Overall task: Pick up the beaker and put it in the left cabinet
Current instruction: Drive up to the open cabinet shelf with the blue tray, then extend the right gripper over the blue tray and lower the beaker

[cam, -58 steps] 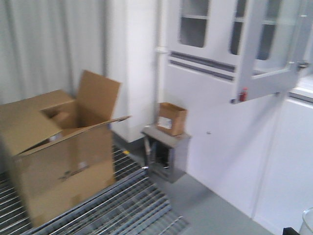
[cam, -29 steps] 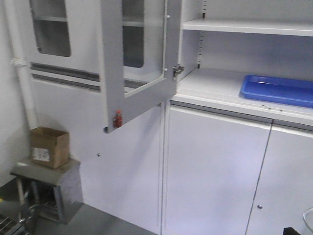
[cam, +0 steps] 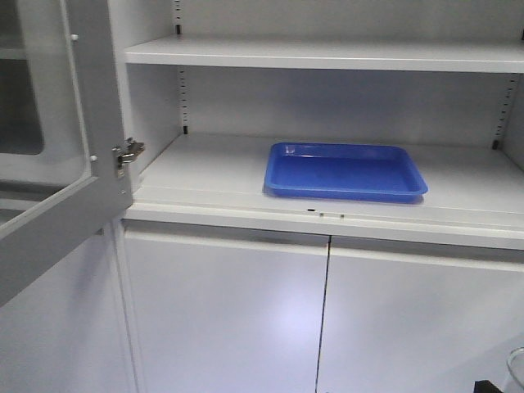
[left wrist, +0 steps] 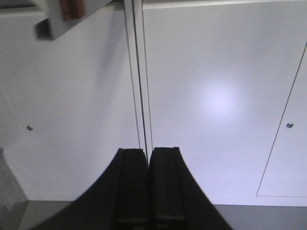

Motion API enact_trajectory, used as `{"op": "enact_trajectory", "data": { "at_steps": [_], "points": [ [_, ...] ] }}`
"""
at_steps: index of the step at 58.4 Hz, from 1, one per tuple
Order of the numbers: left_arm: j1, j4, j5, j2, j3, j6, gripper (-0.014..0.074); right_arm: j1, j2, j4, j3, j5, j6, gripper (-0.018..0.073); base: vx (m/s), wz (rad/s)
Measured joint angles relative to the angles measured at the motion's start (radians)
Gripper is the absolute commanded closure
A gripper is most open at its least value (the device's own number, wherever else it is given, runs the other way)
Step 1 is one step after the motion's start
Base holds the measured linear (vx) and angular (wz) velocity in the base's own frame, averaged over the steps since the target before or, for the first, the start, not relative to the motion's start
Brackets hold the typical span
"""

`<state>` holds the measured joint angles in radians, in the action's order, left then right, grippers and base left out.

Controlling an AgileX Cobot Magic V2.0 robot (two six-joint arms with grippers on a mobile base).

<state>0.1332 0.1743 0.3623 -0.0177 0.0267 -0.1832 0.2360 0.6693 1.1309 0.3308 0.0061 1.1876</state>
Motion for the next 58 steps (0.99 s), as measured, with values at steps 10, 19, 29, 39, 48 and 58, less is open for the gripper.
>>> {"op": "enact_trajectory", "data": {
  "at_steps": [10,19,29,39,48,58],
  "points": [
    [0.000,0.000,0.000,0.000,0.000,0.000,0.0593,0.000,0.000,0.000,0.000,0.000,0.000,0.0563,0.47,-0.34],
    [0.000,0.000,0.000,0.000,0.000,0.000,0.0593,0.000,0.000,0.000,0.000,0.000,0.000,0.0563,0.48,-0.15],
    [0.000,0.000,0.000,0.000,0.000,0.000,0.0593,0.000,0.000,0.000,0.000,0.000,0.000,0.0563,0.46,-0.11],
    [0.000,0.000,0.000,0.000,0.000,0.000,0.0593,0.000,0.000,0.000,0.000,0.000,0.000,0.0563,0.40,-0.09],
    [0.000,0.000,0.000,0.000,0.000,0.000,0.0593,0.000,0.000,0.000,0.000,0.000,0.000,0.0563,0.32,-0.07],
    [0.000,0.000,0.000,0.000,0.000,0.000,0.0593,0.000,0.000,0.000,0.000,0.000,0.000,0.0563,0.21,-0.08]
  ]
}}
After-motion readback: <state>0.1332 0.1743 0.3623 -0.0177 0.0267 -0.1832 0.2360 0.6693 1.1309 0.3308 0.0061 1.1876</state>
